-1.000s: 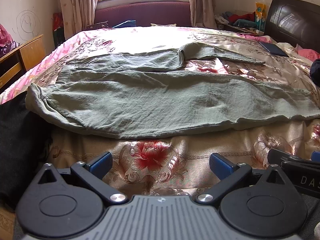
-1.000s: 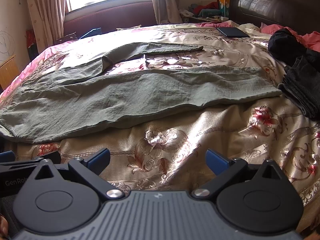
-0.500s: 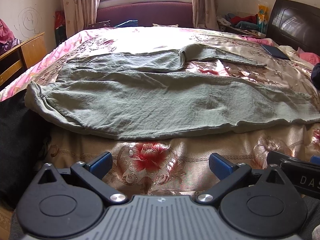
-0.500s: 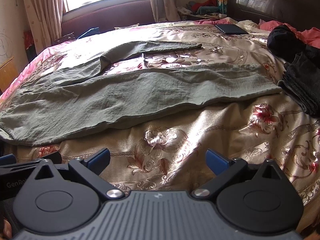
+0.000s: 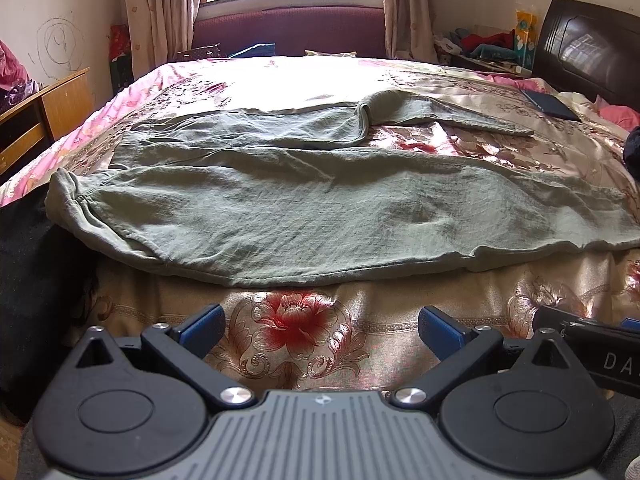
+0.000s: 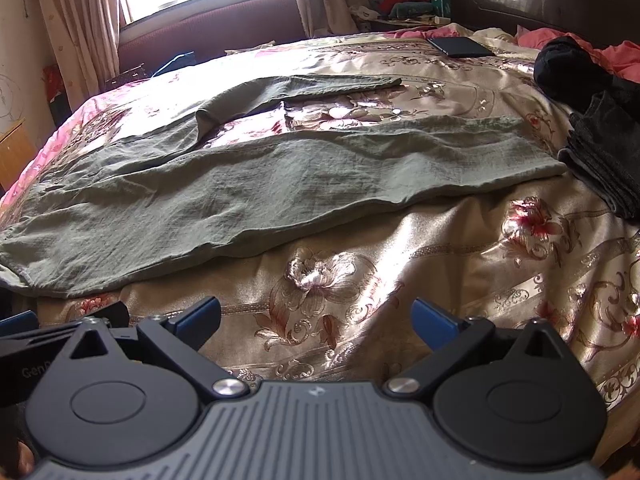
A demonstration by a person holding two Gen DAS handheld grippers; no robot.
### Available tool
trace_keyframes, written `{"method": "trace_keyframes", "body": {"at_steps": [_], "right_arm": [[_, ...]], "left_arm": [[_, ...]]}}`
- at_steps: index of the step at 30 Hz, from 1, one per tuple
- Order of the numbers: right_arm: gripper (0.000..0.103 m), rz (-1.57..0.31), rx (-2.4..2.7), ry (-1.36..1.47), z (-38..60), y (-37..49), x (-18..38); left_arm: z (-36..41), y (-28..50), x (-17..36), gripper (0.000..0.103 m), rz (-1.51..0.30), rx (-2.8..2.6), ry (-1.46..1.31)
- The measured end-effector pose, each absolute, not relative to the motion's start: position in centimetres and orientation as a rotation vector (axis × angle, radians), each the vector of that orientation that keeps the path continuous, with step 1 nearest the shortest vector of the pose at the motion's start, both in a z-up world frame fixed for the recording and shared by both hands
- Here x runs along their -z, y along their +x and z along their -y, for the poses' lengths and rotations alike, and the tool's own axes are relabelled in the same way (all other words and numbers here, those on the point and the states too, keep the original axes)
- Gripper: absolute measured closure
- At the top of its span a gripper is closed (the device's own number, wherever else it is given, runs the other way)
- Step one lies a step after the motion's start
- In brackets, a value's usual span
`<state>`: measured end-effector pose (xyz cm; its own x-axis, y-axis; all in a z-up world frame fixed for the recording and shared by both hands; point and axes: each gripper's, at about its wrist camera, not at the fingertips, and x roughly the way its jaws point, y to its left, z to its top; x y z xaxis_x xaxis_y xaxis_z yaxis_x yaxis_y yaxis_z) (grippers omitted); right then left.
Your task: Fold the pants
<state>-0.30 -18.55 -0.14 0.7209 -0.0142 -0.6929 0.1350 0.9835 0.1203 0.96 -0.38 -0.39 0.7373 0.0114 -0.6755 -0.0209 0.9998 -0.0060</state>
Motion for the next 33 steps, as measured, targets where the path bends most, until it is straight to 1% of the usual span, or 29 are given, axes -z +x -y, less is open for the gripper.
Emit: {"method": "trace_keyframes", "body": {"at_steps": [4,8,15,17,19,23,25,27,29,32,33], "right_arm": [[0.002,-0.769,0.082,0.191,18.9,-0.2,-0.1],[0.002,-0.775,0.069,0.280,20.4,0.2,-1.2],[0.002,-0.725,0.167,0.386,25.8,2.4,-2.2],[0.004,-0.723,0.209,0.390,27.8,3.3,-1.8],[0.009,-0.711,0.265,0.382,30.2,4.2,-1.2],[0.013,-0.702,0.350,0.437,34.9,5.7,0.1],[0.021,-0.695,0.377,0.503,37.5,6.3,0.8],[0.025,-0.686,0.394,0.583,39.6,6.9,1.4],[0.026,-0.672,0.405,0.629,40.9,7.5,1.9],[0.029,-0.656,0.420,0.621,42.0,8.8,2.3],[0.032,-0.653,0.420,0.614,42.3,9.3,2.5]], "left_arm": [[0.4,1.1,0.0,0.000,-0.730,-0.004,-0.030],[1.5,1.6,-1.0,0.000,-0.683,0.038,0.011],[6.2,4.7,-2.0,0.000,-0.640,0.166,0.091],[7.7,5.9,-1.8,0.000,-0.644,0.204,0.098],[9.3,6.9,-1.6,0.000,-0.643,0.235,0.120],[12.0,8.7,-1.0,0.000,-0.625,0.285,0.159],[13.3,9.4,-0.6,0.000,-0.629,0.313,0.169],[14.4,10.1,-0.2,0.000,-0.638,0.334,0.176],[15.5,10.5,0.1,0.000,-0.643,0.352,0.183],[16.7,11.0,0.6,0.000,-0.657,0.371,0.188],[17.1,11.1,0.7,0.000,-0.662,0.375,0.189]]}}
